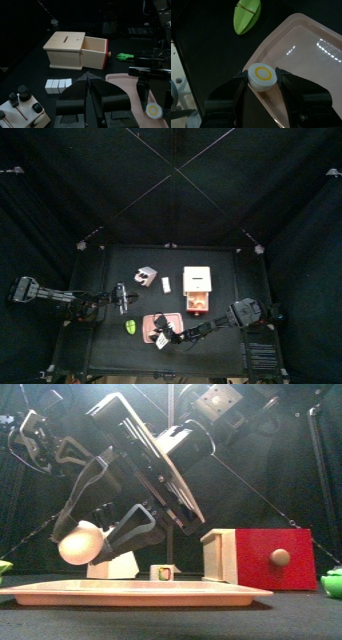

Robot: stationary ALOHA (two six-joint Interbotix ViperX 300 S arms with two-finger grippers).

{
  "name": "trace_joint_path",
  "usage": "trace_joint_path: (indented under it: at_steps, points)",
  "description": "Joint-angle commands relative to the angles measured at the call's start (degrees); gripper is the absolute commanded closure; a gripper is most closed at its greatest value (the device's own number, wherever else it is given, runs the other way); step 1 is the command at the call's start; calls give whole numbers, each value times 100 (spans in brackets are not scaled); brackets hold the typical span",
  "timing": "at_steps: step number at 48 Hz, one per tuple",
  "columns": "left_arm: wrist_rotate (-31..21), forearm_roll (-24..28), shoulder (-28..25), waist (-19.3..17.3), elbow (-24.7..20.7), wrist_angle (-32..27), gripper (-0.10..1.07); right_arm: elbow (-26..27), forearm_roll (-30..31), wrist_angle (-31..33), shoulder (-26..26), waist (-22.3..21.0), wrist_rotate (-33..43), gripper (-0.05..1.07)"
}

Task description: Put egg half in drawer and close drawer

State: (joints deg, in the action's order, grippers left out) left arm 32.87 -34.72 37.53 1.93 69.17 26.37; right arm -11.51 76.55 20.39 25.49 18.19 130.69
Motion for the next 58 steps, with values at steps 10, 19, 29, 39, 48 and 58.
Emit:
trace_joint_path:
  at_steps: [10,19,29,39,48,58]
  points:
    - [9,18,0,-9,-62,18,49,-343,35,167,-747,-44,0,40]
    - [9,18,9,-26,-62,18,49,-809,35,686,-1327,-18,0,40]
    - [9,18,9,-26,-53,18,49,-1371,0,1292,-1969,0,18,40]
    - [9,9,9,-26,-62,18,49,-2039,-97,1969,-2619,114,88,40]
    - [9,9,9,-26,-44,18,49,-2531,-272,2663,-3173,281,97,40]
    - [9,9,9,-26,-44,18,49,-3129,-545,3199,-3832,422,132,40]
